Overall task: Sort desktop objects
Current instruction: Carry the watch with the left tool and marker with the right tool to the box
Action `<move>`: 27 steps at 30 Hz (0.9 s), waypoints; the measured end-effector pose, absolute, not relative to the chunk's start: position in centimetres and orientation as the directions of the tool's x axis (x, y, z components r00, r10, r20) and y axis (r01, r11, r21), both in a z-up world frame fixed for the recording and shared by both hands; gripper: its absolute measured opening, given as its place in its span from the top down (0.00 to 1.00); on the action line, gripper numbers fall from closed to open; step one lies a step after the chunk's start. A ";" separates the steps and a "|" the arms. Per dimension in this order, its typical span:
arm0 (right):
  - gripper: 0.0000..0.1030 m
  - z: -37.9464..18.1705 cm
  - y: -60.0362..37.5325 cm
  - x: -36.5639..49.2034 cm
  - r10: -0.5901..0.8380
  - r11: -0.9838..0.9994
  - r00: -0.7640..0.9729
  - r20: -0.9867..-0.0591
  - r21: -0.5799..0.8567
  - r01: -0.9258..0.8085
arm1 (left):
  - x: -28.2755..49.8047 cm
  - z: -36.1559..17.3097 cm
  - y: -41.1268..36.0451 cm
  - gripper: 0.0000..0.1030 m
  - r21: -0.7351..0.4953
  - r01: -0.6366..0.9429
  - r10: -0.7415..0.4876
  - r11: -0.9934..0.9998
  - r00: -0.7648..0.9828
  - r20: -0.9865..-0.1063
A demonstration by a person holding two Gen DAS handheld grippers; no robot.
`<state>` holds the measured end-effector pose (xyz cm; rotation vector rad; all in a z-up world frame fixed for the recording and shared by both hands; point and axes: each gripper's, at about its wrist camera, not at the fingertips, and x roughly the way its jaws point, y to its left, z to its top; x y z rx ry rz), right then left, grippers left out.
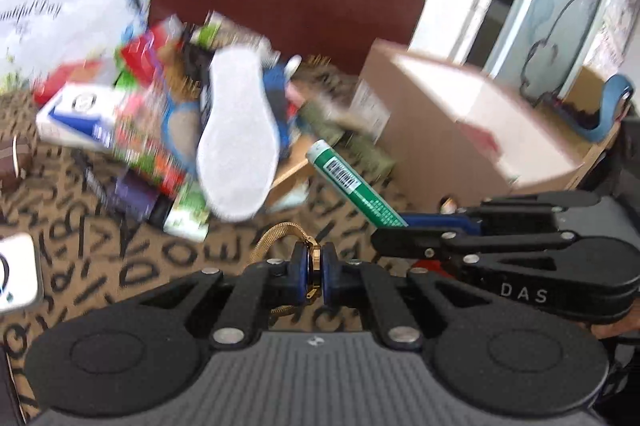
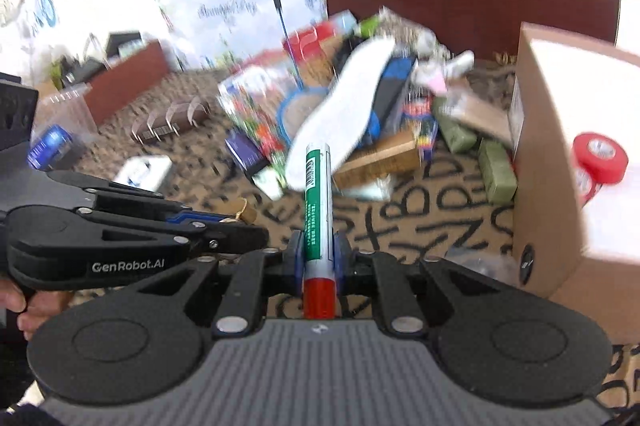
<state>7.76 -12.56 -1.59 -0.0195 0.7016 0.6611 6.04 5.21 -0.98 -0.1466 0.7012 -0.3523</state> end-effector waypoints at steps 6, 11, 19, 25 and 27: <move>0.87 2.4 -15.4 7.3 0.579 0.798 0.635 -0.511 0.195 -0.570 | 5.7 4.2 3.5 0.95 -0.253 0.342 -0.424 0.905 0.755 -0.500; 0.87 5.6 -18.9 7.2 0.544 0.828 0.707 -0.452 0.154 -0.539 | 6.9 8.2 0.8 0.95 -0.279 0.424 -0.506 0.862 0.755 -0.417; 0.87 8.9 -25.5 8.1 0.420 0.905 0.825 -0.380 0.107 -0.411 | 10.4 13.0 -6.0 0.95 -0.300 0.537 -0.614 0.789 0.710 -0.344; 0.88 9.2 -30.1 9.7 0.318 0.948 0.869 -0.380 0.101 -0.302 | 13.7 13.6 -10.5 0.95 -0.349 0.583 -0.679 0.734 0.656 -0.330; 0.87 8.9 -31.4 10.5 0.287 0.958 0.874 -0.391 0.102 -0.269 | 14.8 13.4 -12.1 0.95 -0.367 0.603 -0.706 0.708 0.626 -0.333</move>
